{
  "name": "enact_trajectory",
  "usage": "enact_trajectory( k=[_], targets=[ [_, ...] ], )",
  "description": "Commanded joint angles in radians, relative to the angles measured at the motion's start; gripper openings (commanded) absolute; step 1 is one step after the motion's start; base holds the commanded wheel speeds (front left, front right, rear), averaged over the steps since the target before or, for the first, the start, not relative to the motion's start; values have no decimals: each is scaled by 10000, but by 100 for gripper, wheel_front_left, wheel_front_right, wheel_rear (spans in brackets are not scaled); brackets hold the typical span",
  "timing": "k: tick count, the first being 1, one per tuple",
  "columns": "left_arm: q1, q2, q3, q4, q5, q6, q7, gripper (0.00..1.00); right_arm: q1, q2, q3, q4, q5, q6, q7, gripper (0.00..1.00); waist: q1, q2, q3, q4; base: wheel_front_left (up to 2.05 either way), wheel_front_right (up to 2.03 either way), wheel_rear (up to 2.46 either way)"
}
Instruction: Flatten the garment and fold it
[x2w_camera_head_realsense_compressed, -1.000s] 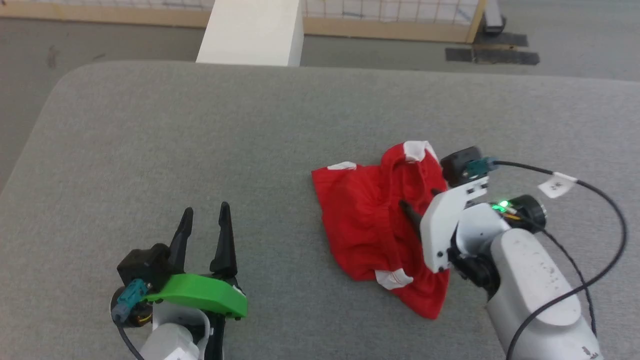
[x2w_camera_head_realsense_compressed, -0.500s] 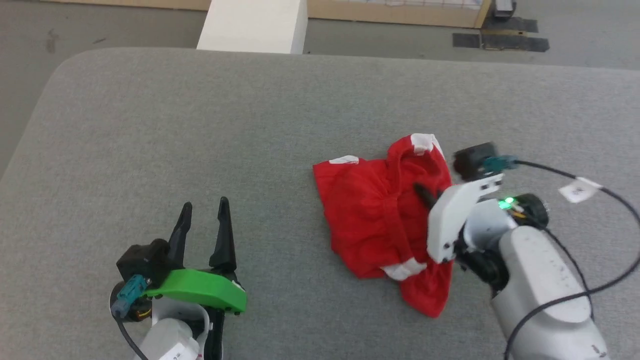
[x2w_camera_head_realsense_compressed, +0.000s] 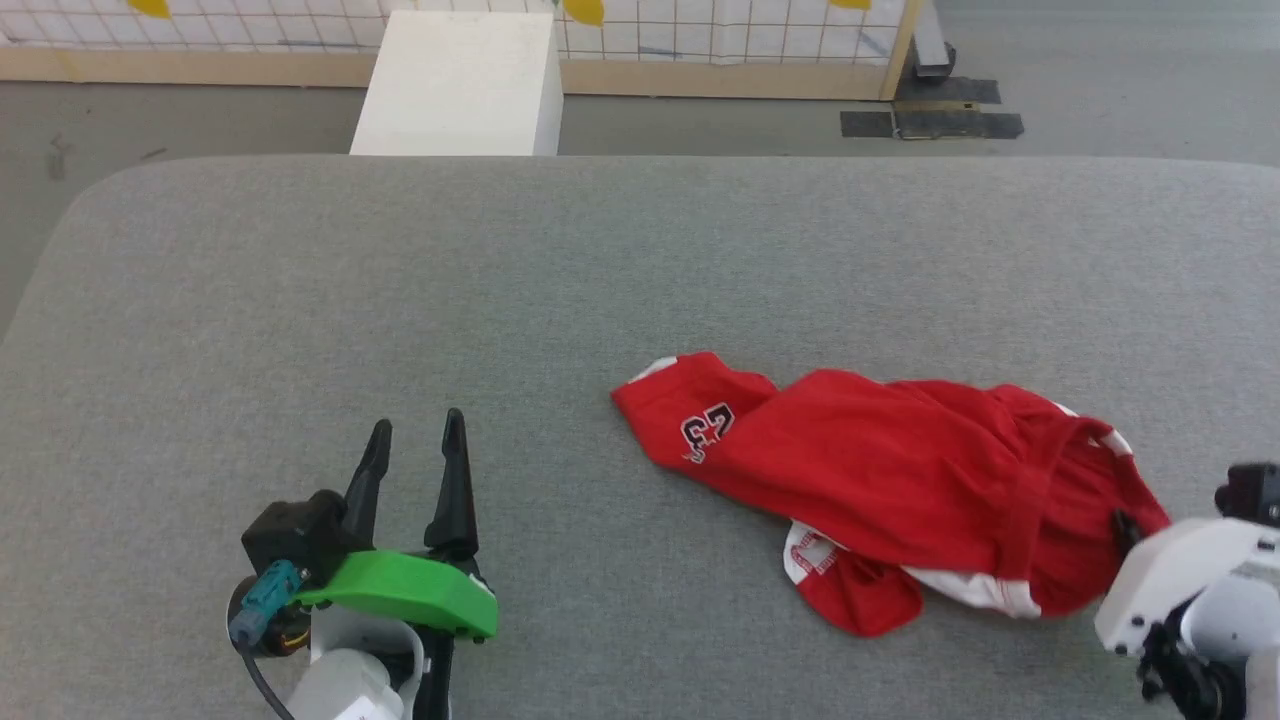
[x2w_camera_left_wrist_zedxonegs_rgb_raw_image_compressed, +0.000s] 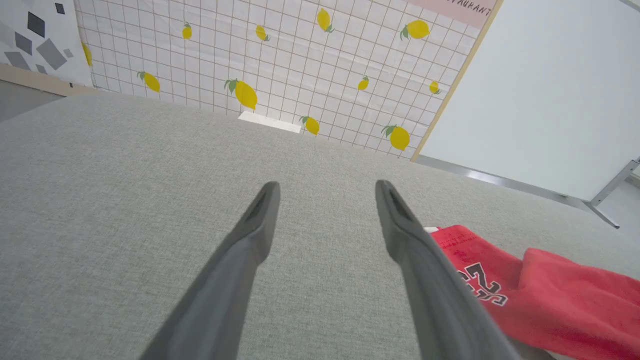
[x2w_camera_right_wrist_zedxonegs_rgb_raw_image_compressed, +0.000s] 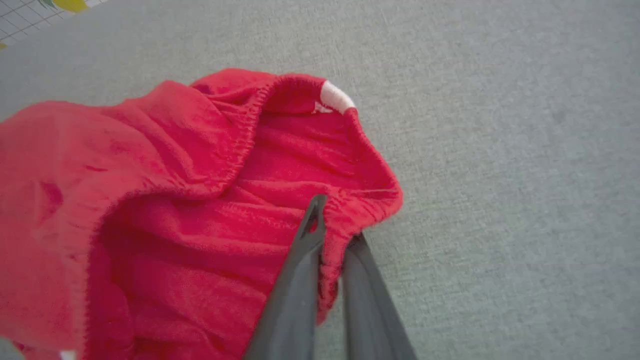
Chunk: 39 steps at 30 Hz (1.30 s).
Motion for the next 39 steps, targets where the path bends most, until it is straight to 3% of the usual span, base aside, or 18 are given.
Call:
enact_trajectory(
  k=[1,2,4,12,17,23,28,29,30,31,34,39],
  targets=[
    [136,-12,-10,105,-22,-64,-20,100,289,11,-58,141,161,-15,103,0,0,0,-72,-145,0,0,0],
    [159,-12,-14,140,-51,-68,1,100,360,11,-53,224,205,-15,82,0,0,0,-91,-198,0,0,0],
    [148,-9,-18,173,-122,-80,93,100,291,11,-55,273,616,-15,-228,100,0,0,-84,-332,0,0,0],
    [-1181,276,-323,255,-239,-357,1495,100,19,11,-309,-211,1350,-15,-1990,100,0,0,-29,-1115,0,0,0],
    [-3092,645,-888,1033,-24,-540,3701,100,38,11,-418,-694,1342,-15,-2152,100,0,0,280,-1792,0,0,0],
    [-4378,923,-1795,2804,116,-540,7363,100,55,11,-225,-877,1640,-15,-2087,100,0,0,723,-2448,0,0,0],
    [-4461,1026,-2090,3434,89,-599,8408,100,56,11,-159,-778,1793,-15,-2258,100,0,0,955,-2651,0,0,0],
    [-4400,969,-2074,3483,-34,-652,8457,69,60,11,-164,-749,1811,-15,-2297,100,0,0,977,-2653,0,0,0],
    [-4352,916,-2074,3488,-112,-699,8452,11,72,11,-202,-730,1803,-15,-2329,100,0,0,993,-2628,0,0,0],
    [-4288,847,-2072,3488,-222,-766,8455,0,83,11,-252,-713,1780,-15,-2362,100,0,0,1006,-2577,0,0,0],
    [-4284,712,-1831,3295,-470,-840,7898,0,39,11,-297,-695,1706,-15,-2408,100,0,0,1001,-2377,0,0,0],
    [-4693,421,-587,2470,-1201,-658,6050,0,-61,11,-190,-723,1610,-15,-2388,100,0,0,753,-1770,0,0,0]
  ],
)
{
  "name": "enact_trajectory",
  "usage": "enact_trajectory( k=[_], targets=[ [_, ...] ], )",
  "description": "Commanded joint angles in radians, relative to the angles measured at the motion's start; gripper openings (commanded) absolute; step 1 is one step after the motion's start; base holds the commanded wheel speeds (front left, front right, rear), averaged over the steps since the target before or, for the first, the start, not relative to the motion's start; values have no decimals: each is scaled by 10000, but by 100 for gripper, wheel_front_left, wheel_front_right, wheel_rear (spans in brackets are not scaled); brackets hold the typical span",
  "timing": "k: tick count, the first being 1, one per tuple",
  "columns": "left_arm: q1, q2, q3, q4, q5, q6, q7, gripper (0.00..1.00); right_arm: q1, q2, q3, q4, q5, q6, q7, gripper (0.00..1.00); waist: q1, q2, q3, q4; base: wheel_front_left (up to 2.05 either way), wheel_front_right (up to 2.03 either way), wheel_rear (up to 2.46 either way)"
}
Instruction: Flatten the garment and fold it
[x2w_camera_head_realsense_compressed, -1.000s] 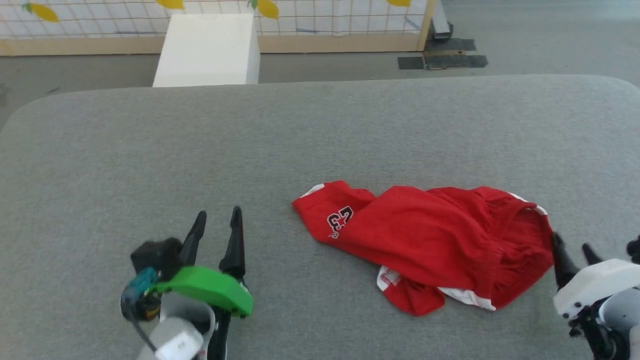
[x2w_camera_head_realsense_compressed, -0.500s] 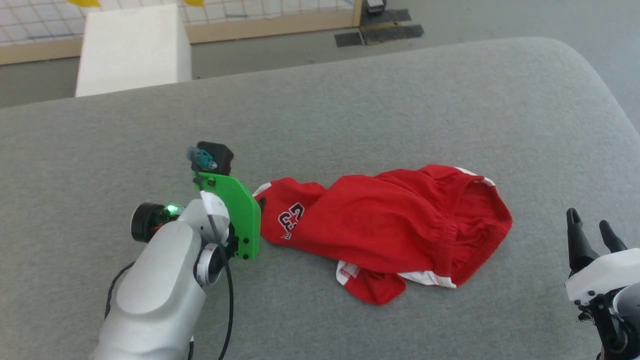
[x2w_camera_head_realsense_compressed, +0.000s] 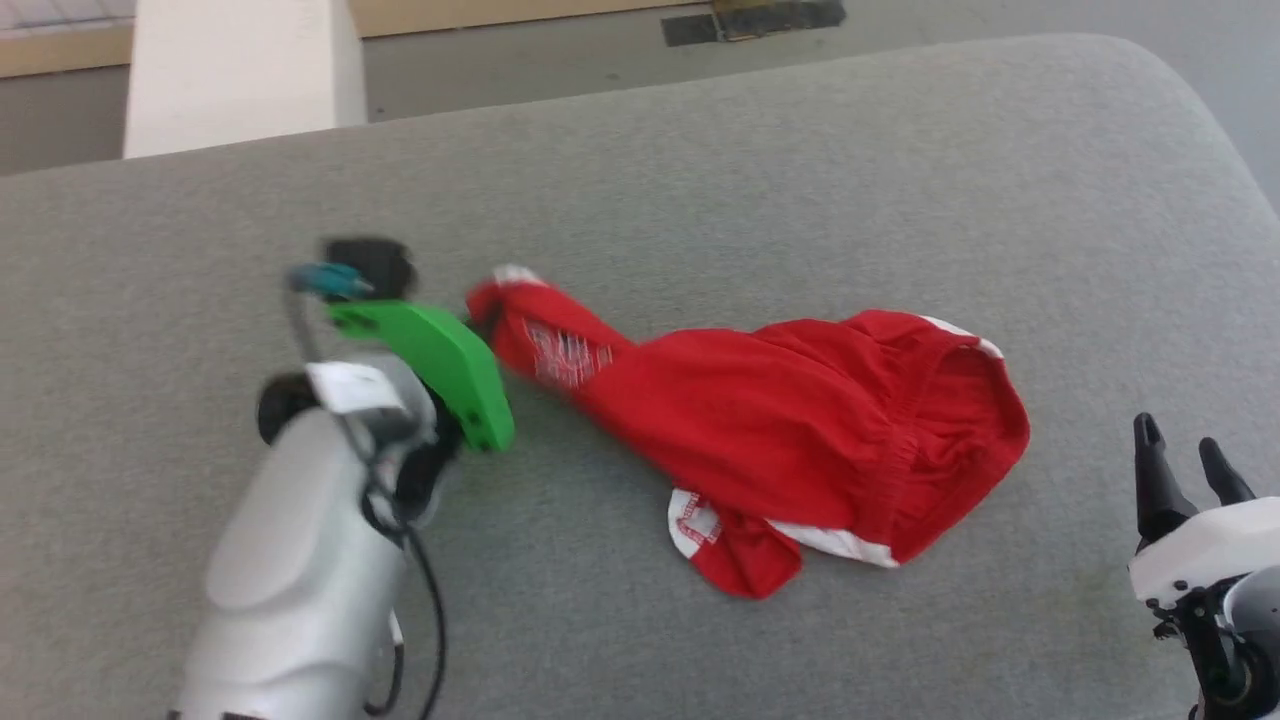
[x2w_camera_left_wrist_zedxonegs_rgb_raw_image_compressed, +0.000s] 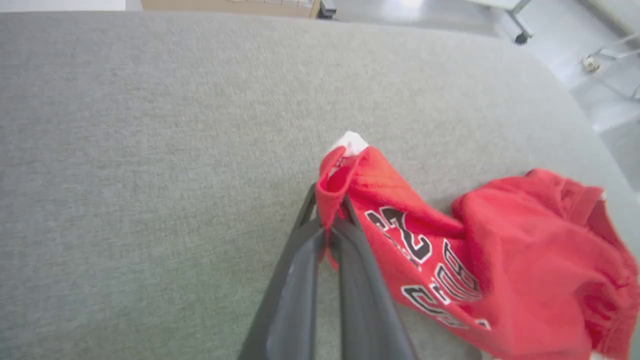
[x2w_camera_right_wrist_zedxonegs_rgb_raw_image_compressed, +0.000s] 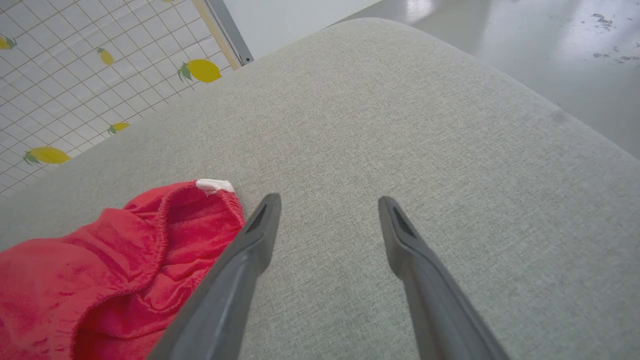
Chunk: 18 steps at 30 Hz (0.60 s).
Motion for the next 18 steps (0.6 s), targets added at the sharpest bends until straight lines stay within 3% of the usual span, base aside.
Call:
enact_trajectory(
  k=[1,6,11,14,18],
  targets=[
    [-262,10,286,-204,-180,99,-310,0,-147,3,49,-16,-79,-15,-21,100,0,-1,-273,430,0,0,0],
    [335,142,1523,-1281,-761,631,-1306,0,-115,3,196,48,-71,-15,34,100,0,-1,-630,1013,0,0,0],
    [2579,289,2460,-2074,-1114,1586,-1484,0,27,3,252,103,-30,-15,20,100,0,-1,-807,1461,0,0,0],
    [4073,125,2721,-2131,-1320,2074,-1357,0,83,3,300,120,-18,-15,11,100,0,-1,-819,1664,0,0,0],
    [5356,-311,2935,-2174,-1814,2225,-1299,0,94,3,384,155,-11,-15,-8,100,0,-1,-834,1804,0,0,0]
  ],
)
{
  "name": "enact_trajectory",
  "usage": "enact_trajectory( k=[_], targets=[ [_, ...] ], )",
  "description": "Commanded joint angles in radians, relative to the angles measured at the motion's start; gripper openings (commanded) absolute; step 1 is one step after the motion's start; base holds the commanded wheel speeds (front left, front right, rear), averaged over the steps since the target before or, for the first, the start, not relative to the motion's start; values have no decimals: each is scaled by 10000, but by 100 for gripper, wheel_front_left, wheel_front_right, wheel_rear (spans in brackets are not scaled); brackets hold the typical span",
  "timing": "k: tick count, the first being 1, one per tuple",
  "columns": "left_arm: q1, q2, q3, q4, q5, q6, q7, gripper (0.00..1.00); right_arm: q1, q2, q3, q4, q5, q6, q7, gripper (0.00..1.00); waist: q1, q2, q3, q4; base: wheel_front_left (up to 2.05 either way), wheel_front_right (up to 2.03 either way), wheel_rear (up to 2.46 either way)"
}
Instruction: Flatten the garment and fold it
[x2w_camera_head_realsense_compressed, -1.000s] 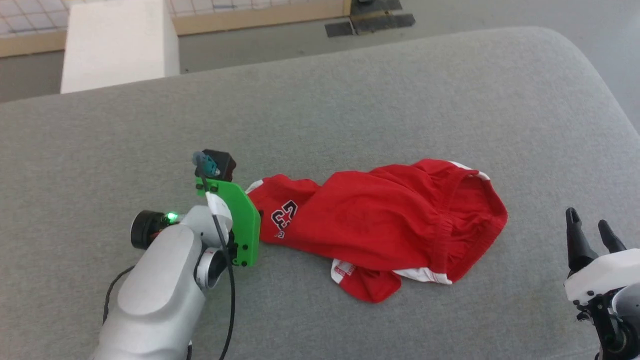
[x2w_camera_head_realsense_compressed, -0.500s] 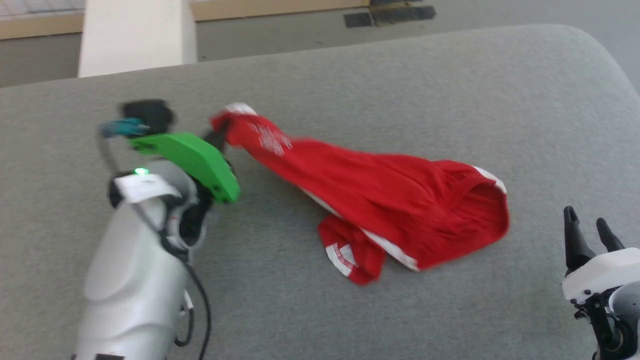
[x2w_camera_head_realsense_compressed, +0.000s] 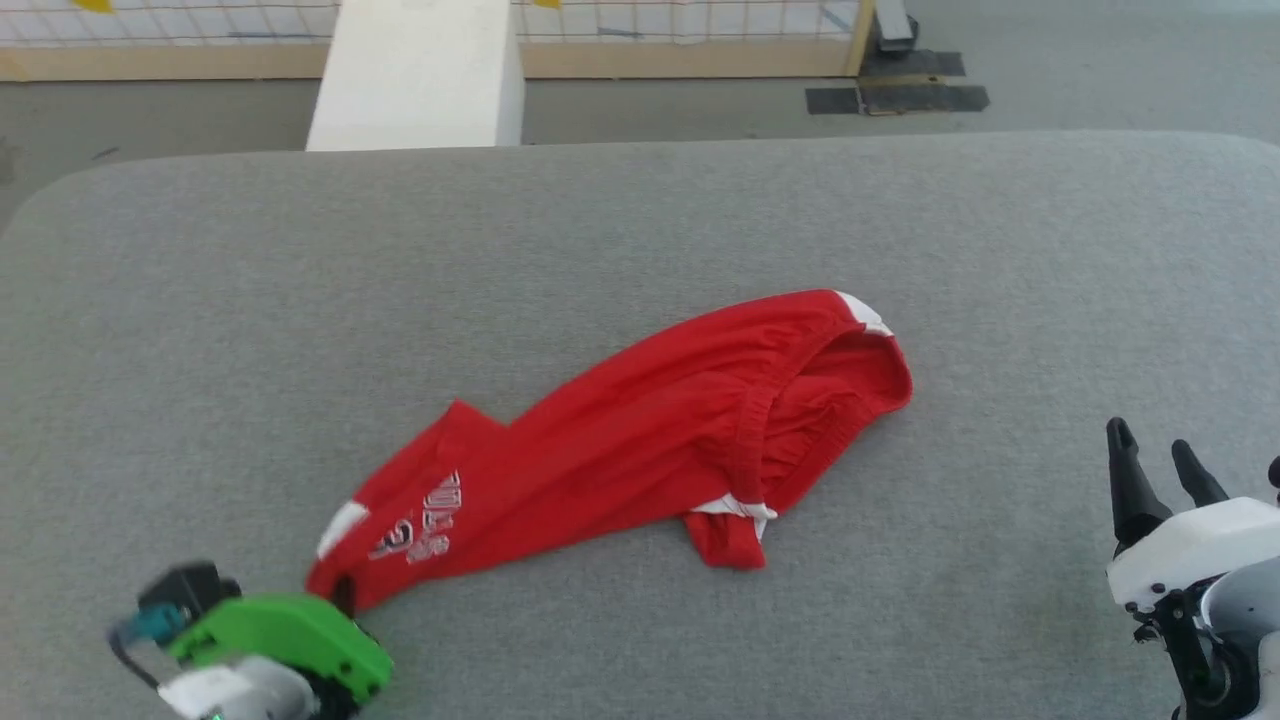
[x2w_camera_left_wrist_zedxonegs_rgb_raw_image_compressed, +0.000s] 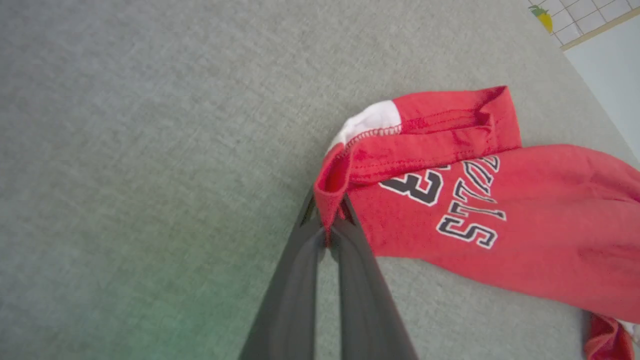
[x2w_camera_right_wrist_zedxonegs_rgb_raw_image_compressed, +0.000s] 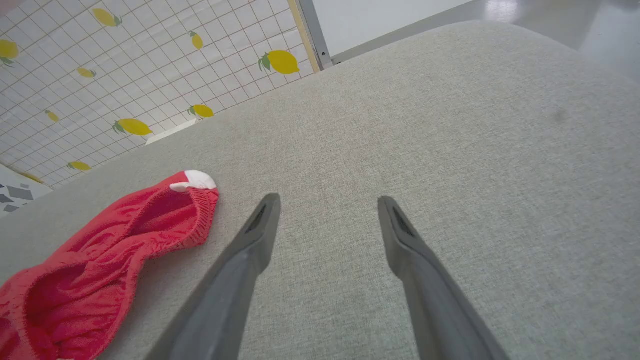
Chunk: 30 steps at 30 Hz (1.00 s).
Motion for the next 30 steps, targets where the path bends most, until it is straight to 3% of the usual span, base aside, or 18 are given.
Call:
enact_trajectory(
  k=[1,3,4,5,9,11,15,21,30],
  targets=[
    [230,-136,20,-98,-188,63,42,0,87,-3,21,41,2,-15,-47,100,0,0,-91,163,0,0,0],
    [459,-227,-41,-175,-305,17,145,0,115,-3,69,71,-4,-15,-45,100,0,0,-134,280,0,0,0],
    [465,-284,3,-305,-409,-57,81,47,135,-3,131,83,-39,-15,-30,100,0,0,-176,345,0,0,0],
    [429,-303,58,-434,-457,-118,-26,100,150,-3,188,86,-68,-15,-19,100,0,0,-216,397,0,0,0],
    [37,-118,286,-1234,-178,-667,-1189,100,134,-3,728,-61,-97,-15,148,100,0,0,-362,616,0,0,0],
    [-151,180,255,-1600,545,-1005,-2311,100,106,-3,1293,-238,-76,-15,419,100,0,0,-389,730,0,0,0],
    [-101,544,-169,-1720,2261,-1158,-4283,100,22,-3,3224,-716,-73,-15,1559,100,0,0,-461,874,0,0,0],
    [292,250,-792,-1486,3056,-1062,-4695,100,-441,-3,5205,-658,27,-15,2815,100,0,0,-423,1053,0,0,0],
    [124,-118,-991,-1294,2982,-1090,-4783,100,-1600,-3,5815,1122,-602,-15,2842,100,0,0,-178,1440,0,0,0]
  ],
)
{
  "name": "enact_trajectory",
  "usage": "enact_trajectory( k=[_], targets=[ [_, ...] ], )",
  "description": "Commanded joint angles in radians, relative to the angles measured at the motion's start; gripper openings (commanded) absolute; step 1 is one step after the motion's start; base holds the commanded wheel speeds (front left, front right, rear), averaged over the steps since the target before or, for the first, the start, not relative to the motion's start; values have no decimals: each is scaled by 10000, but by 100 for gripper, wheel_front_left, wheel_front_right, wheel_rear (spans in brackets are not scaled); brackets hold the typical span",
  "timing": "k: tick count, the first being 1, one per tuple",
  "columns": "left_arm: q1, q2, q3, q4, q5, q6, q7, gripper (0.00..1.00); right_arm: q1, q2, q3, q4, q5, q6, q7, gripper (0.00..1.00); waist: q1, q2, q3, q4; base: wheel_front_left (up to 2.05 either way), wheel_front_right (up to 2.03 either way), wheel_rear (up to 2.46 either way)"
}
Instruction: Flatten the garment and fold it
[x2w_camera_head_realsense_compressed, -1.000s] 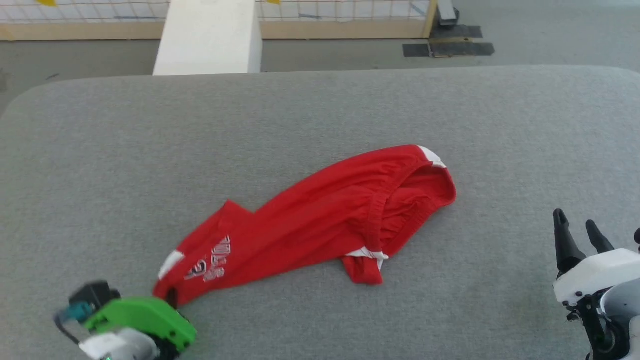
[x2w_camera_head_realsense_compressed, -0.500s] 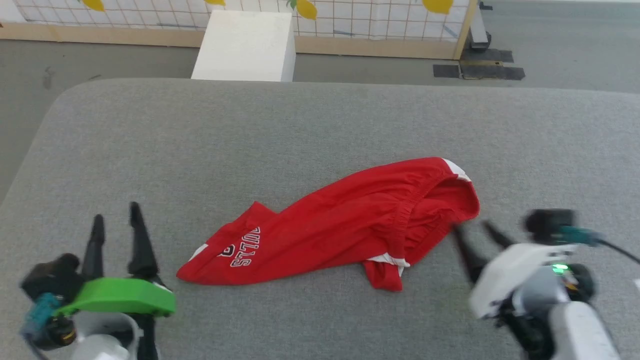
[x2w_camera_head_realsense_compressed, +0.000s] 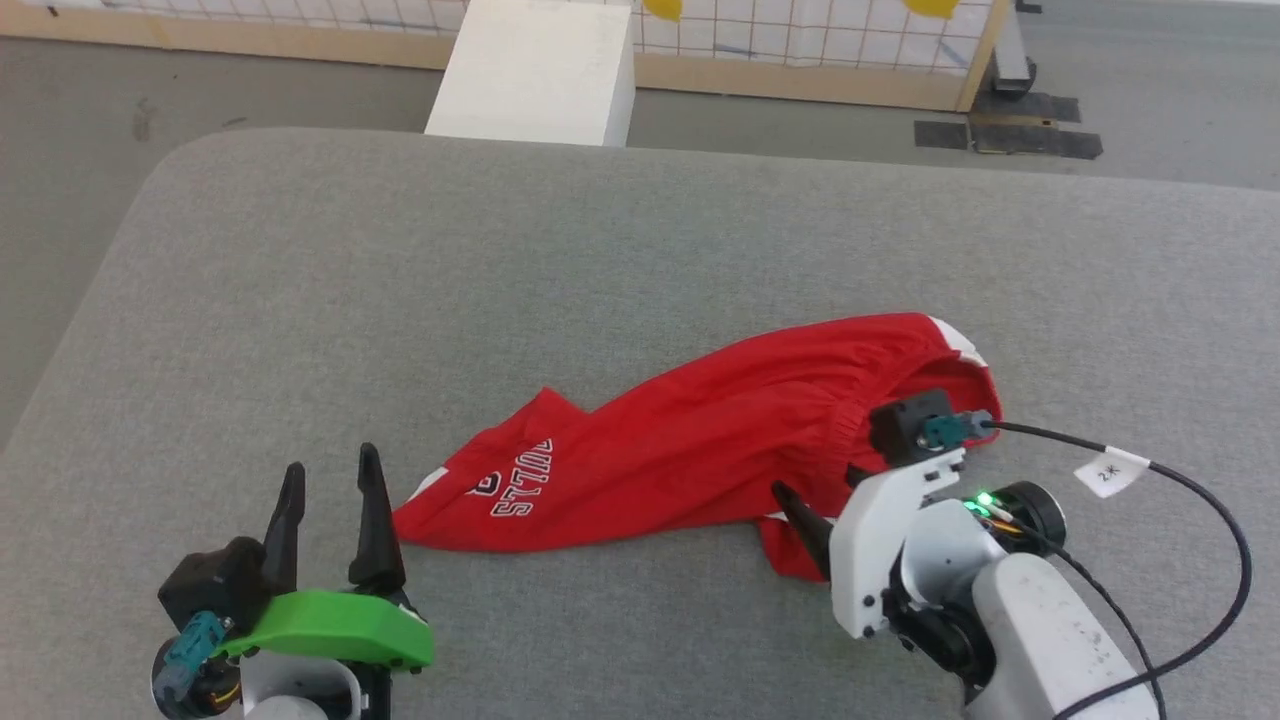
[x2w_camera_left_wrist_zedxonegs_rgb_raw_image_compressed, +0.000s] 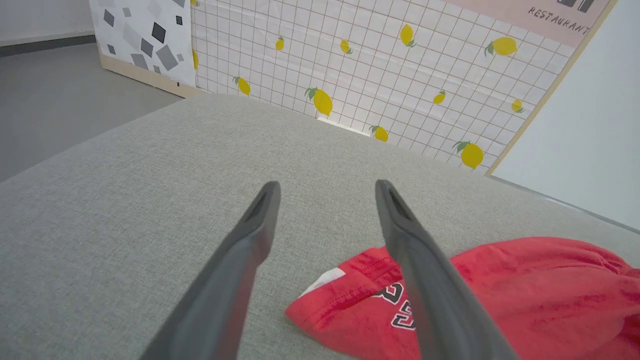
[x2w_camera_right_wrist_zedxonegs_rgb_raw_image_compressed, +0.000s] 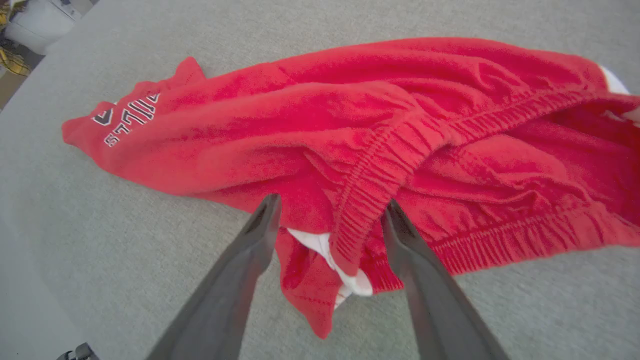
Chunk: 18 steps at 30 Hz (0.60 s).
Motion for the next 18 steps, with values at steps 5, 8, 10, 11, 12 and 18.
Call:
enact_trajectory(
  k=[5,8,10,11,12,18],
  targets=[
    [-153,-115,71,38,-51,17,-106,100,-497,9,552,466,574,-13,-365,25,0,0,138,83,0,0,0],
    [-132,-124,112,46,-77,39,-119,100,-630,9,775,544,775,-13,-555,0,0,0,116,-1,0,0,0],
    [-121,-122,140,32,-100,51,-125,100,-700,9,695,455,862,-13,-754,0,0,0,91,-88,0,0,0],
    [-127,-121,141,25,-107,53,-126,100,-698,9,584,357,953,-13,-828,0,0,0,63,-132,0,0,0],
    [-133,-123,135,17,-113,52,-127,100,-680,9,473,240,971,-13,-859,0,0,0,44,-161,0,0,0],
    [-118,-104,94,-98,-153,72,-74,100,598,-475,37,-1670,1568,-13,525,0,0,0,-104,-406,0,0,0]
  ],
)
